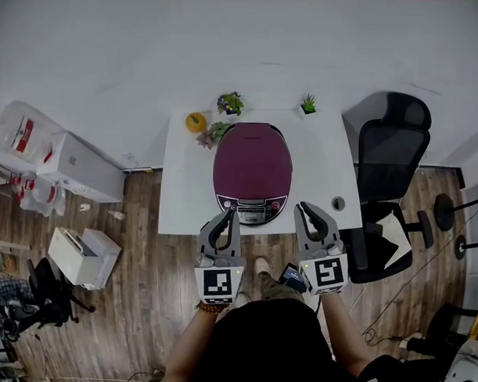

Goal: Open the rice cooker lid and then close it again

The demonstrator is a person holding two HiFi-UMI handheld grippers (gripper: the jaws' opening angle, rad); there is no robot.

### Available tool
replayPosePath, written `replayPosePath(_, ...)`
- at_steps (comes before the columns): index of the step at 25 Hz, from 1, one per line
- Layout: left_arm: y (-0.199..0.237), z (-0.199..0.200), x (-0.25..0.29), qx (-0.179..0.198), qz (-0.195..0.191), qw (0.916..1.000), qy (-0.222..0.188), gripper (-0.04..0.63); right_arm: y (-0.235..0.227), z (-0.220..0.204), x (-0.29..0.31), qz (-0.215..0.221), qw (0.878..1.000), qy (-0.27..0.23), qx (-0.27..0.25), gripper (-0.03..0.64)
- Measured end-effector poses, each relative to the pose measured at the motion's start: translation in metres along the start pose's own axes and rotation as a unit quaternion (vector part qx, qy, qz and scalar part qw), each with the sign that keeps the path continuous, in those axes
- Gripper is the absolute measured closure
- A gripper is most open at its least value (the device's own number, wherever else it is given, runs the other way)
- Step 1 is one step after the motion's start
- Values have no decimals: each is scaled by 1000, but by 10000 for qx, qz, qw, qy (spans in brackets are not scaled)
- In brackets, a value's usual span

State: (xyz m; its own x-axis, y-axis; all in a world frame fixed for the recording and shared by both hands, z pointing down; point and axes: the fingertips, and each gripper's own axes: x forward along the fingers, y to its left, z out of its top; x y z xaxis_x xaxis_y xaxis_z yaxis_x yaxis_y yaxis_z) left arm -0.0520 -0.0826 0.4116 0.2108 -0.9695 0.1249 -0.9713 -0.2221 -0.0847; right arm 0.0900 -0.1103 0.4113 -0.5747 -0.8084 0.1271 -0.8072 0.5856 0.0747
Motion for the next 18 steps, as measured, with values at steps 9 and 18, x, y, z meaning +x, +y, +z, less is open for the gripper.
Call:
replayPosePath(9, 3, -3, 18, 89, 338, 9993, 133, 569, -8, -10, 27, 505, 9986, 125, -56, 586)
replayPosePath(18, 29, -24, 5, 64, 284, 9991, 304, 571, 22, -13, 51, 551, 9980, 275, -117, 586)
